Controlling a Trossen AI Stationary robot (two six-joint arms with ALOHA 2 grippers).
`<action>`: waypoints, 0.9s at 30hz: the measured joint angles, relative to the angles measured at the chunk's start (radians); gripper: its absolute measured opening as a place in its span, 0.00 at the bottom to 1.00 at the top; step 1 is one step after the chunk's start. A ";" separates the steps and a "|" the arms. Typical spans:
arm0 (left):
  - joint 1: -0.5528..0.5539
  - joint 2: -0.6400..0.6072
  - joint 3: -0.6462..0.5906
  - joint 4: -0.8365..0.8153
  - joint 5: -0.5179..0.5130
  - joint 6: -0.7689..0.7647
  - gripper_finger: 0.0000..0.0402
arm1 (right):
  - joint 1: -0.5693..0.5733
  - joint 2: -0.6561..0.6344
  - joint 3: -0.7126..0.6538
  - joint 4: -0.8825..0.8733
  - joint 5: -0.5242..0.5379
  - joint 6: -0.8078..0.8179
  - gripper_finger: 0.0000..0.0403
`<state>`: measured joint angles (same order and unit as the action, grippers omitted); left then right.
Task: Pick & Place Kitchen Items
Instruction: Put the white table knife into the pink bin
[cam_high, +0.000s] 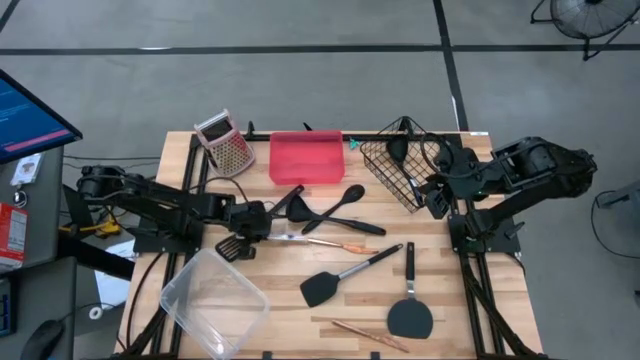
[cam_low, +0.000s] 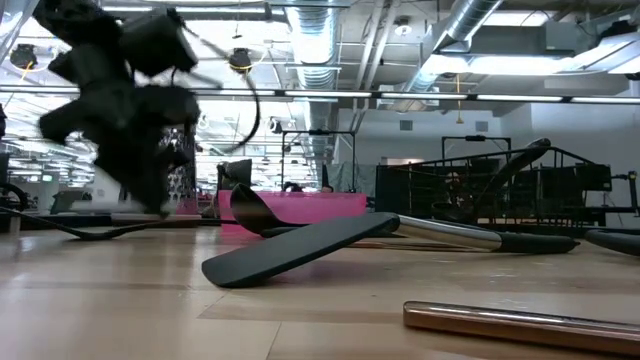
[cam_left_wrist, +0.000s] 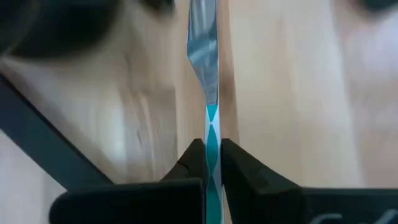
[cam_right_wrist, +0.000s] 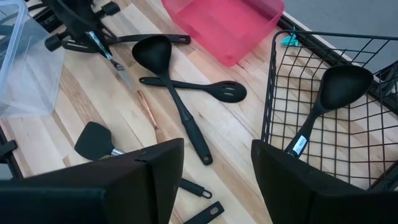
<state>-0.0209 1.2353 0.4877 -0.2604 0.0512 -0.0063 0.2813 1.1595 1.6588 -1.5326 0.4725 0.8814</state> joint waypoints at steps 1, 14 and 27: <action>0.000 -0.014 0.007 -0.004 -0.002 -0.017 0.02 | 0.000 0.000 0.000 0.000 0.000 0.000 0.47; 0.001 -0.284 0.098 0.026 -0.093 -0.271 0.02 | 0.000 0.000 0.000 0.000 0.000 0.000 0.47; 0.239 -0.156 0.329 0.135 -0.217 -0.060 0.02 | 0.000 0.000 0.000 0.001 0.000 0.002 0.47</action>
<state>0.2177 1.0789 0.8171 -0.1259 -0.1661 -0.0662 0.2813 1.1595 1.6588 -1.5318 0.4725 0.8833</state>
